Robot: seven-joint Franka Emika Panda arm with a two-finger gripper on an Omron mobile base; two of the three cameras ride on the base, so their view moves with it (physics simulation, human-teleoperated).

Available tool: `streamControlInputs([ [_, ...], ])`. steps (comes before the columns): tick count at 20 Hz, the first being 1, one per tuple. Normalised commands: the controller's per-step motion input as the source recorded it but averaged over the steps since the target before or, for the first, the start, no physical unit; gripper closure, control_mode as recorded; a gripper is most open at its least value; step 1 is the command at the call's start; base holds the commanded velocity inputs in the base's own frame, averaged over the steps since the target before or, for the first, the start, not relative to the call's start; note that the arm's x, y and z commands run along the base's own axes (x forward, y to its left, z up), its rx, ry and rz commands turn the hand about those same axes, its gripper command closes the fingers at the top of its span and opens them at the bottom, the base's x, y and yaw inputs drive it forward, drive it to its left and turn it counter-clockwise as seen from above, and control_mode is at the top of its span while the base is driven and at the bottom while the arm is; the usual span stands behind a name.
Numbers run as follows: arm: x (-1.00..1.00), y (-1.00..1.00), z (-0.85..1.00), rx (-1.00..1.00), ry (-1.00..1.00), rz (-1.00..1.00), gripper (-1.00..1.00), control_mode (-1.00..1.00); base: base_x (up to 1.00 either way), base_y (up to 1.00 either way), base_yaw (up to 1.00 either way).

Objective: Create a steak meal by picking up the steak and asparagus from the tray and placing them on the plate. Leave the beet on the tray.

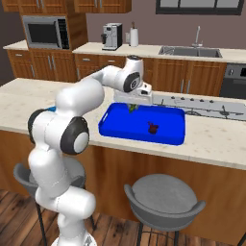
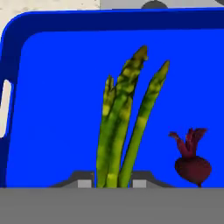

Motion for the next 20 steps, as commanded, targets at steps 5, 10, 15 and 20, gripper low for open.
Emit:
streamControlInputs([
  [5, -0.91, 0.74, 0.33, -0.04, -0.10, 0.00, 1.00, -1.00, 0.00, 0.00, 0.00],
  [10, -0.53, 0.96, 0.21, -0.04, -0.04, 0.00, 1.00, -1.00, 0.00, 0.00, 0.00],
  [15, -0.16, 1.00, 0.04, -0.02, 0.02, 0.00, 1.00, -1.00, 0.00, 0.00, 0.00],
  [20, 0.00, 1.00, 0.07, 0.00, 0.09, 0.00, 1.00, -1.00, 0.00, 0.00, 0.00],
])
